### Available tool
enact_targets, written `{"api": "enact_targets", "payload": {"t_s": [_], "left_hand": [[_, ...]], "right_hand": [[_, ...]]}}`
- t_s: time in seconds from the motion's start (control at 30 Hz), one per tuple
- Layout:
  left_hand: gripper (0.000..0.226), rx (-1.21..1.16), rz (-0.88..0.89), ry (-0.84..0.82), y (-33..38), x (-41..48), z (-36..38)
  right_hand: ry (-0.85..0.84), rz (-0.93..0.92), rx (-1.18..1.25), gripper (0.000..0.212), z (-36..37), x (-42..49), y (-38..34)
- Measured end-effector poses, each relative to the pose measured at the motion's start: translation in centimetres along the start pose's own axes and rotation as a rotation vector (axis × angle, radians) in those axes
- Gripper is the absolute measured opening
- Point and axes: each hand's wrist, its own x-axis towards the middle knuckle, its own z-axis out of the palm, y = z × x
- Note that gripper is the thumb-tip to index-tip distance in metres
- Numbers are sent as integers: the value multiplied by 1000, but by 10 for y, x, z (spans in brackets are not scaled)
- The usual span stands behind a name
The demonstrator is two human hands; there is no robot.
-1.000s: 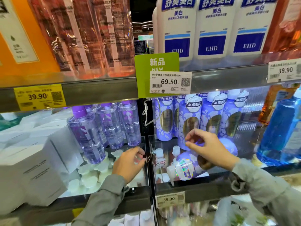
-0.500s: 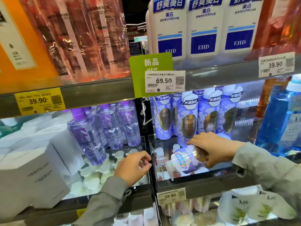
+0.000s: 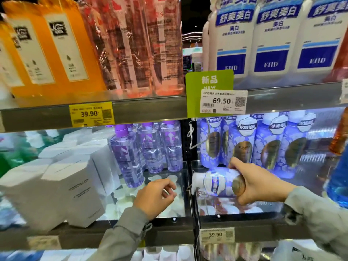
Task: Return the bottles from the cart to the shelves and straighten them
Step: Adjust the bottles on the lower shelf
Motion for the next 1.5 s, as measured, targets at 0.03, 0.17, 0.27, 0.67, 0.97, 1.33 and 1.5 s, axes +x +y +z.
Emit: {"api": "enact_targets", "payload": {"t_s": [0.03,0.17,0.27,0.67,0.97,1.33,1.5], "left_hand": [[15,4,6,2,1,1,-1],[9,-4,47,28,6,5,-4],[7,2,78,29,10,7,-4],[7,-41,121,-5,24,16,15],[14,-63,133,-18,23,16,14],[7,-47,138,-14,24,17,10],[7,-43,114,-26,19,13,12]], "right_hand": [[36,3,130,62,-1,1,-3],[239,-39,462,64,1,-3,-10],[329,-56,634,65,6,-12,-12],[398,108,1030,77,28,-29,-21],[230,109,905,92,31,-46,-23],[425,75,746,67,51,-10,-21],[473,159,665,62,59,12,-23]]}}
